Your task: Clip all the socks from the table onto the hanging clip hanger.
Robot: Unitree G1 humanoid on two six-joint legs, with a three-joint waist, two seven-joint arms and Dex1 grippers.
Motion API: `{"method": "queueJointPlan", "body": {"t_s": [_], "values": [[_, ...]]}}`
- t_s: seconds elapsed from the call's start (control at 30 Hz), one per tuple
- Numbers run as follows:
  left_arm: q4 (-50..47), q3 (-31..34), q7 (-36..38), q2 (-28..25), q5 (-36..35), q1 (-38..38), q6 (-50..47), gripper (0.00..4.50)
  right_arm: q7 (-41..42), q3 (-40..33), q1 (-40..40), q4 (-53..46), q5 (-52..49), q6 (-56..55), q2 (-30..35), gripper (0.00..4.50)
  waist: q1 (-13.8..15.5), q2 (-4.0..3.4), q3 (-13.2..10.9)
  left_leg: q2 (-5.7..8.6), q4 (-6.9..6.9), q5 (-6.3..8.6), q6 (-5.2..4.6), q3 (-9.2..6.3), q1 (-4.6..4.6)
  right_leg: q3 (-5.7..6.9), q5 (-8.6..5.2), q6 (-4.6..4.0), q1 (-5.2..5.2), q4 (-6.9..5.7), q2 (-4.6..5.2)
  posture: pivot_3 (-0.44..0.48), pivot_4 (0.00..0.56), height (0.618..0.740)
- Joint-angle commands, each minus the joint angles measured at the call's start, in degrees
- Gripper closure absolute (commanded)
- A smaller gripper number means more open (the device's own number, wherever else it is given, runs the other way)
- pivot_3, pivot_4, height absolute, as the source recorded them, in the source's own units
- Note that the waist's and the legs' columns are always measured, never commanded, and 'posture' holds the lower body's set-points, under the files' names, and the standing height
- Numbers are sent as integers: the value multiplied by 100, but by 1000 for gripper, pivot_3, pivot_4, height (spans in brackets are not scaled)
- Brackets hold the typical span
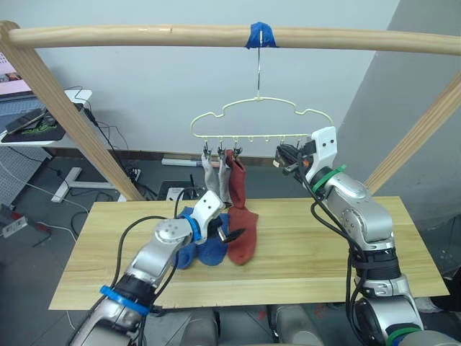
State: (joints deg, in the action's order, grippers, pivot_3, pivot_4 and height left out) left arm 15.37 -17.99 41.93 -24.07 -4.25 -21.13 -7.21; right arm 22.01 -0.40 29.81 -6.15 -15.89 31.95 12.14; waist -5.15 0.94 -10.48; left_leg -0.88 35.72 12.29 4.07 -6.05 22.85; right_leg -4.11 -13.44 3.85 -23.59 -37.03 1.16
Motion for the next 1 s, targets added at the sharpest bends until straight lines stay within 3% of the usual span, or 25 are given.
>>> {"method": "queueJointPlan", "body": {"t_s": [0.03,0.37,0.6,0.83,1.0], "values": [[741,-32,37,156,247,-253,388,0,-79,-30,-31,-231,-61,43,-42,4477,-15,0,0,-1,0,0,0,-1,1,1,1,2,0,1,-1,-125,136,740],[3418,-30,-4,1003,782,-1333,1229,0,-300,-72,-113,-500,-42,182,-68,4477,-120,1,0,4,6,0,0,-3,9,2,9,17,0,4,2,-172,136,740],[4283,-165,-47,1218,1231,-1664,1349,0,-351,-66,-147,-629,-71,317,-41,4477,-235,1,0,4,6,0,0,-5,8,2,9,18,1,1,1,-185,149,740],[4294,-131,201,1235,1323,-1551,1141,0,-386,-106,-71,-620,-97,344,-27,4477,-289,1,0,4,5,0,0,-7,1,3,8,19,7,-2,2,-183,150,740],[4088,-85,387,1225,1291,-1418,1177,1112,-386,-100,-63,-600,-102,338,-26,4500,-289,1,0,4,6,0,0,-8,1,2,8,19,8,-1,1,-179,151,740]]}}
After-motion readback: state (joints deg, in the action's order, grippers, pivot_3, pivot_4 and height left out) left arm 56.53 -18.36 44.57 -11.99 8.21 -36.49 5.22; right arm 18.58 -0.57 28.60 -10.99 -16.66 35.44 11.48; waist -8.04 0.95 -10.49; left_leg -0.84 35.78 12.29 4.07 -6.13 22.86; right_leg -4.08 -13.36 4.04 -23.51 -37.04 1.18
